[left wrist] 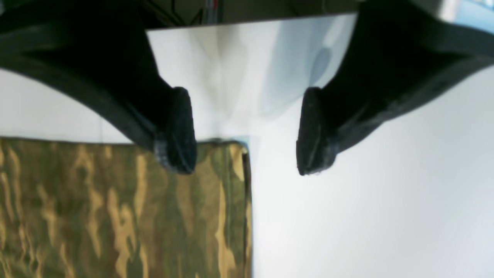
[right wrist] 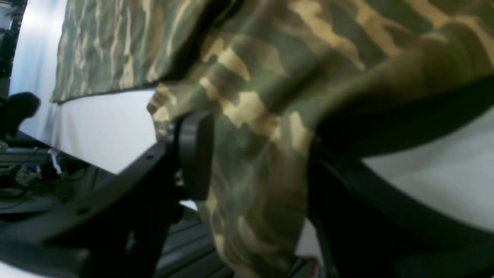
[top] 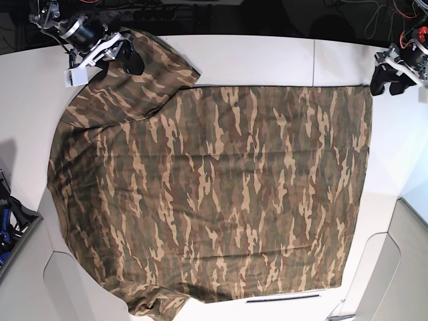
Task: Fold the T-shirt properly
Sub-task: 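Move both grippers down to the shirt's collar-side corners and grasp them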
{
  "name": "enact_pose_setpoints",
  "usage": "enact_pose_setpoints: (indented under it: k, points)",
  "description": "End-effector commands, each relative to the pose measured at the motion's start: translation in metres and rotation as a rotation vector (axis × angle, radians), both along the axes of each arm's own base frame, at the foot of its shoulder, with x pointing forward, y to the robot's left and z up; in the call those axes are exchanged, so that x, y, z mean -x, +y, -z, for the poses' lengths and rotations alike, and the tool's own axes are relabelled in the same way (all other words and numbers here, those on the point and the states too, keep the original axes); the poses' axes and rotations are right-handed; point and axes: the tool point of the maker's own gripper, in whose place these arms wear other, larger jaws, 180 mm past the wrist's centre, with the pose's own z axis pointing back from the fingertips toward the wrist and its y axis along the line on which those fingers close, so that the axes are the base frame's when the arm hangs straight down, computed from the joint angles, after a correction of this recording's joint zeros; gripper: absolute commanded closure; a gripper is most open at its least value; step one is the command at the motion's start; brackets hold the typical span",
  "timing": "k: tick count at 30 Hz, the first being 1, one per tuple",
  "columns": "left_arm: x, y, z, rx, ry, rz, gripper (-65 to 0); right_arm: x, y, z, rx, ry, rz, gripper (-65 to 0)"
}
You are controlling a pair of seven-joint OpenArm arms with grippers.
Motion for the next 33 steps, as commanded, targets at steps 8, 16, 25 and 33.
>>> enact_pose_setpoints:
  k: [8, 16, 25, 33]
  points:
    - [-0.024, -0.009, 0.021, 0.056, 0.012, 0.034, -44.9, -0.003, -0.004, 0.0, 0.035, -0.007, -0.015, -30.2]
    - [-0.019, -0.031, 0.039, 0.085, 0.074, 0.091, -44.9, -0.003, -0.004, 0.0, 0.035, -0.007, -0.015, -30.2]
    - [0.006, -0.055, 0.059, 0.138, 0.193, 0.142, -44.8, -0.003, -0.004, 0.0, 0.035, -0.006, -0.015, -30.1]
    - [-0.001, -0.054, 0.054, 0.144, 0.148, 0.127, -1.7, -0.003, -0.004, 0.0, 0.034, -0.008, -0.014, 0.0]
